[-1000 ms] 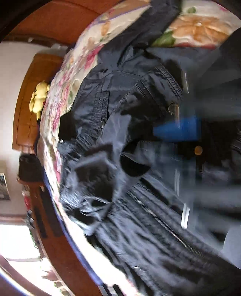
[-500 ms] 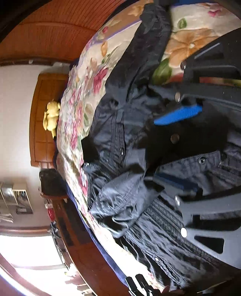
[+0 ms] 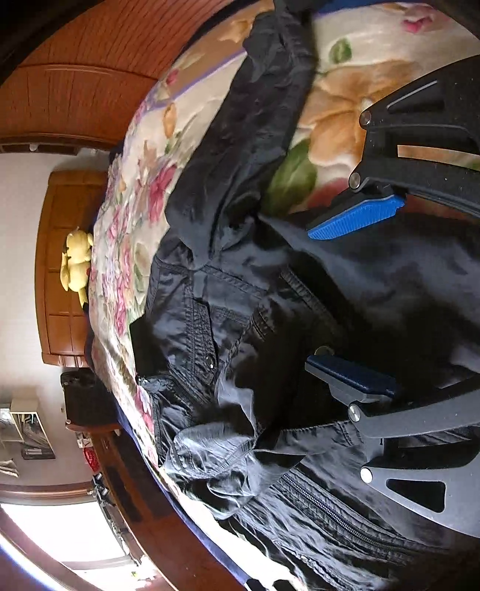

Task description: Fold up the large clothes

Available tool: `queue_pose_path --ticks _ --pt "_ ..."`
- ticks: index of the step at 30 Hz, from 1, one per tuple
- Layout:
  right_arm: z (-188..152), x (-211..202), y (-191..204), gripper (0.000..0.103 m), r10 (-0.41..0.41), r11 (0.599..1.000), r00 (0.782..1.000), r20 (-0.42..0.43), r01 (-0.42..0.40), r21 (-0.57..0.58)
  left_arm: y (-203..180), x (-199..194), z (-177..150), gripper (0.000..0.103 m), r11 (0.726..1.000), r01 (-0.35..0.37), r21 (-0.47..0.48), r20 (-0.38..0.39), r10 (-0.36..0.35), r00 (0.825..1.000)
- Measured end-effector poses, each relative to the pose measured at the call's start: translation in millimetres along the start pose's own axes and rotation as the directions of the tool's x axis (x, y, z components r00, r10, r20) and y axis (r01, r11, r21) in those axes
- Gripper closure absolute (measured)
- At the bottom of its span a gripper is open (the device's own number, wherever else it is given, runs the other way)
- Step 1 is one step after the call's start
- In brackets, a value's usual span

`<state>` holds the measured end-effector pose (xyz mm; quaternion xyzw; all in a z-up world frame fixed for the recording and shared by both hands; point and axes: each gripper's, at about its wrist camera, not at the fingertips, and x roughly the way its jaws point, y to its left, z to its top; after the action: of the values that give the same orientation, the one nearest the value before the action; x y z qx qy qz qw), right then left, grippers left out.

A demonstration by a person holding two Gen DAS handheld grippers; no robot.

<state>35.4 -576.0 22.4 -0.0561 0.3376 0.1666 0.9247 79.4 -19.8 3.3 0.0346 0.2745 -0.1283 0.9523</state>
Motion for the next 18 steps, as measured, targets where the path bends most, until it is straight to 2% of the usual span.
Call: queue_pose_path --ticks 2,9,12,13,15,17,18 --pt "1 7 0 0.036 0.019 1.000 1.000 -0.011 -0.019 0.001 -3 1 -1 0.017 1.000 0.006 0.003 0.000 -0.006 1.000" --pt "-1 37 0 0.036 0.028 0.999 0.998 -0.058 -0.029 -0.017 -7 1 -4 0.017 1.000 -0.002 0.006 0.009 0.002 1.000" --pt "-2 45 0 0.049 0.062 0.998 0.996 -0.064 -0.063 -0.021 -8 2 -6 0.017 1.000 -0.002 0.005 0.011 0.002 1.000" --pt "-2 47 0 0.056 0.076 0.997 0.995 -0.064 -0.078 -0.023 -9 2 -6 0.017 1.000 -0.002 0.006 0.010 0.002 1.000" --pt "-2 49 1 0.062 0.087 0.996 0.994 -0.062 -0.088 -0.026 -10 3 -8 0.017 1.000 -0.003 0.009 0.011 0.003 1.000" --pt "-2 49 0 0.090 0.088 0.996 0.995 -0.056 -0.089 -0.025 -10 4 -9 0.017 1.000 -0.004 0.013 0.009 0.004 1.000" --pt "-2 48 -1 0.095 0.091 0.995 0.995 -0.049 -0.092 -0.023 -10 4 -10 0.017 1.000 -0.004 0.014 0.008 0.004 1.000"
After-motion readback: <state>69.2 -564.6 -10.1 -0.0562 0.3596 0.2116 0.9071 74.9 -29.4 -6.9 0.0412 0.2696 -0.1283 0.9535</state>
